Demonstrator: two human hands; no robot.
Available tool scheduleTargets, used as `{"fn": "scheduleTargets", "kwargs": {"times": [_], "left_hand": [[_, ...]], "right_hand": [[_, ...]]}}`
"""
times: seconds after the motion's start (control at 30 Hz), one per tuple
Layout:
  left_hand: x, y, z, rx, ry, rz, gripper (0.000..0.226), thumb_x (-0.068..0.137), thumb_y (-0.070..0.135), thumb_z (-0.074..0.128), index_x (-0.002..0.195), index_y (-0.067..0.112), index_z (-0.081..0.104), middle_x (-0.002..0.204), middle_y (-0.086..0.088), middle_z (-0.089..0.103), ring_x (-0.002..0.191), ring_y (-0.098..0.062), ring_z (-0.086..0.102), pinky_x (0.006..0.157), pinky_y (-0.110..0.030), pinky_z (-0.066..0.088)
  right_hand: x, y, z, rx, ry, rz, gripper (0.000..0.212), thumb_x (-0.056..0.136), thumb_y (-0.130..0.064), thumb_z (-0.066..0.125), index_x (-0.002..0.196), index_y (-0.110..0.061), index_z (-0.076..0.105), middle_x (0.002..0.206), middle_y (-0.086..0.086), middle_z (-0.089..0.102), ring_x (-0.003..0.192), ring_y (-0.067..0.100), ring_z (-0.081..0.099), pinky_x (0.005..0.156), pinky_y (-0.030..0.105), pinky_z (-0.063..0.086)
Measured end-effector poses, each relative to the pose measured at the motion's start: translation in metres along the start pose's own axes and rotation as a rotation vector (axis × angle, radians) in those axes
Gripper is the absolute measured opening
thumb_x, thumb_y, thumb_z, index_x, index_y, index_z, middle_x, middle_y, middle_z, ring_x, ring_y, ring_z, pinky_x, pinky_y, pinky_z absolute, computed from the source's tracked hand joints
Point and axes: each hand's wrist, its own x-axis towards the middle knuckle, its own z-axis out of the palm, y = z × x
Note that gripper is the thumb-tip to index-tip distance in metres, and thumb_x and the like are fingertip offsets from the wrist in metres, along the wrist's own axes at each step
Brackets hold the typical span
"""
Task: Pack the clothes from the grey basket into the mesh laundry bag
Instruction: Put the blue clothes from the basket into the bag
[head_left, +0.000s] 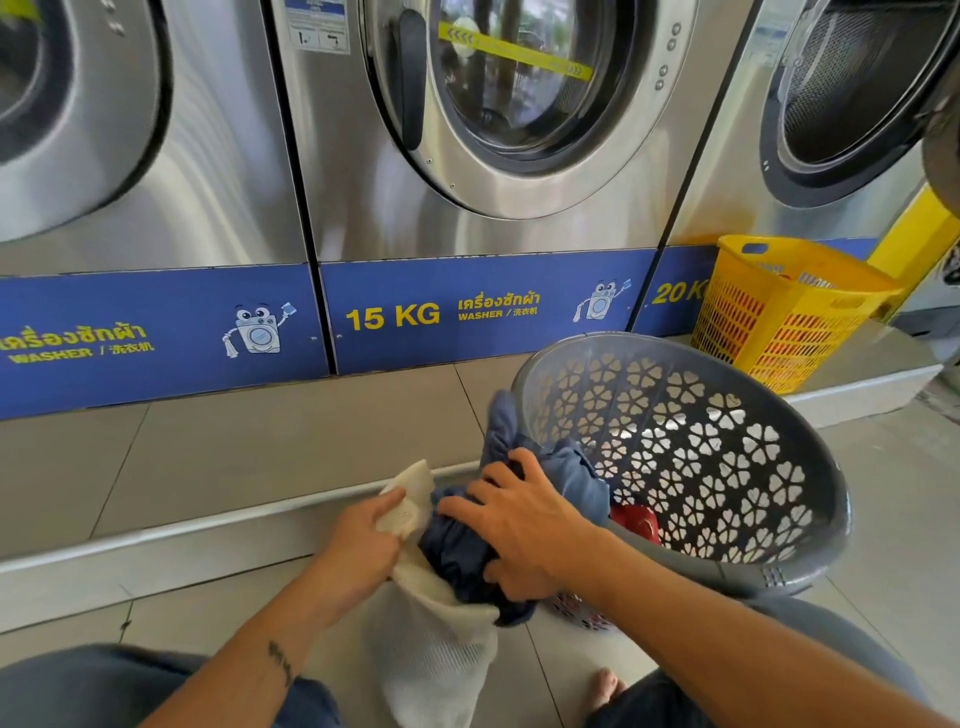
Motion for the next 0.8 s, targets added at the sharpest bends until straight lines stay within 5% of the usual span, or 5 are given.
{"fn": "scheduleTargets", "kwargs": {"times": [0.27,0.4,0.57,0.7,0.8], "left_hand": [[0.007,-0.008,-0.005,0.159,0.002,0.024,0.070,0.079,-0.003,0.050,0.141,0.030,0.049,0.125,-0.005,0.060,0.092,-0.021,0.065,0.077,-0.036,0.059],[0.008,-0.006,-0.003,0.186,0.005,0.030,0.069,0.081,-0.002,0.049,0.141,0.031,0.048,0.124,-0.003,0.060,0.091,-0.020,0.065,0.079,-0.037,0.058],[0.008,-0.007,-0.005,0.210,-0.003,0.032,0.070,0.080,-0.001,0.049,0.142,0.031,0.047,0.122,-0.001,0.060,0.087,-0.018,0.066,0.080,-0.039,0.058],[0.007,-0.007,-0.007,0.219,0.001,0.050,0.068,0.082,-0.001,0.048,0.143,0.030,0.045,0.124,0.001,0.057,0.086,-0.015,0.065,0.076,-0.034,0.057],[0.008,-0.009,-0.007,0.218,0.008,0.054,0.067,0.083,-0.001,0.049,0.143,0.030,0.045,0.130,0.000,0.053,0.088,-0.014,0.062,0.077,-0.033,0.057]], "right_hand": [[-0.013,0.032,-0.017,0.096,-0.141,0.286,0.070,0.073,-0.031,0.066,0.140,-0.032,0.043,0.162,0.008,0.007,0.137,0.047,0.033,0.104,0.059,0.041],[-0.013,0.035,-0.013,0.151,-0.060,0.299,0.040,0.082,-0.024,0.059,0.122,-0.024,0.058,0.161,0.007,0.017,0.117,0.040,0.051,0.083,0.047,0.055],[-0.012,0.024,-0.012,-0.009,0.020,0.295,0.044,0.073,-0.028,0.063,0.116,-0.022,0.060,0.156,0.014,0.029,0.133,0.042,0.032,0.099,0.050,0.042],[-0.016,0.003,-0.014,-0.022,-0.147,0.400,0.091,0.069,-0.037,0.069,0.147,-0.028,0.024,0.164,0.016,-0.009,0.150,0.050,-0.007,0.111,0.072,0.018],[-0.023,0.006,-0.020,0.090,-0.291,0.603,0.107,0.076,-0.033,0.069,0.155,-0.033,-0.003,0.161,0.021,-0.010,0.143,0.056,0.020,0.096,0.062,0.046]]}}
